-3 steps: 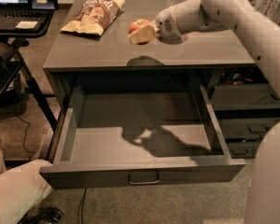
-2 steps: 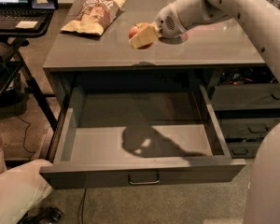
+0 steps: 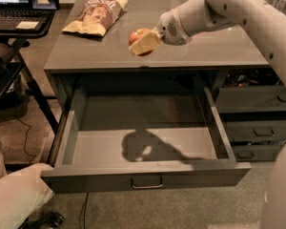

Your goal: Place apple into top drawer

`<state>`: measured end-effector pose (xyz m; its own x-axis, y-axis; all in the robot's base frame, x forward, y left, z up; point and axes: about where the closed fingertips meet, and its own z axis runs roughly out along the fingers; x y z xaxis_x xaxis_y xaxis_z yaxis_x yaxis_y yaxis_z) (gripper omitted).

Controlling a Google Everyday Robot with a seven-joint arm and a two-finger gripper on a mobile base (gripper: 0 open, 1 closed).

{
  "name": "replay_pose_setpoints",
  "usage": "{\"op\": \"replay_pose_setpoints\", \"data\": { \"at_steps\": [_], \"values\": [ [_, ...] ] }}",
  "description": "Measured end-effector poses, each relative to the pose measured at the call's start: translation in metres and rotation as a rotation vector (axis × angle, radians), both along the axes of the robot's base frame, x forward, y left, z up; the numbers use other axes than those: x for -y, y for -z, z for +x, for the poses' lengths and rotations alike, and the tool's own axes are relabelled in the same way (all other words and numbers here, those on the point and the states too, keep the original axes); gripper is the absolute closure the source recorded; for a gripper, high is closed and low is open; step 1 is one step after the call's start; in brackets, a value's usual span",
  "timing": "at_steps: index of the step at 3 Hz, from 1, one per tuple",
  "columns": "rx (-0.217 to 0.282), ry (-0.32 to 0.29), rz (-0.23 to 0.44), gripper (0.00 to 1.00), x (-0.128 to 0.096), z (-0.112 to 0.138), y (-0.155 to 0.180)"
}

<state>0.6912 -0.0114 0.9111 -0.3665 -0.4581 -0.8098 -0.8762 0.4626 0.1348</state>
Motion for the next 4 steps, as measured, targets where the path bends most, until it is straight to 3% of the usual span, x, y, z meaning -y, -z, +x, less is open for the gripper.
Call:
{"op": "replay_pose_setpoints", "data": {
  "at_steps": [1, 2, 3, 4],
  "values": [
    [0.012, -0.033, 0.033, 1.0, -0.011, -0.037, -0.001],
    [-0.036, -0.046, 0.027, 1.0, -0.024, -0.076, 0.024],
    [-0.092, -0.028, -0.031, 1.0, -0.043, -0.092, 0.07],
    [-0.128, 0.016, -0.095, 1.0, -0.061, -0.091, 0.134]
  ]
}}
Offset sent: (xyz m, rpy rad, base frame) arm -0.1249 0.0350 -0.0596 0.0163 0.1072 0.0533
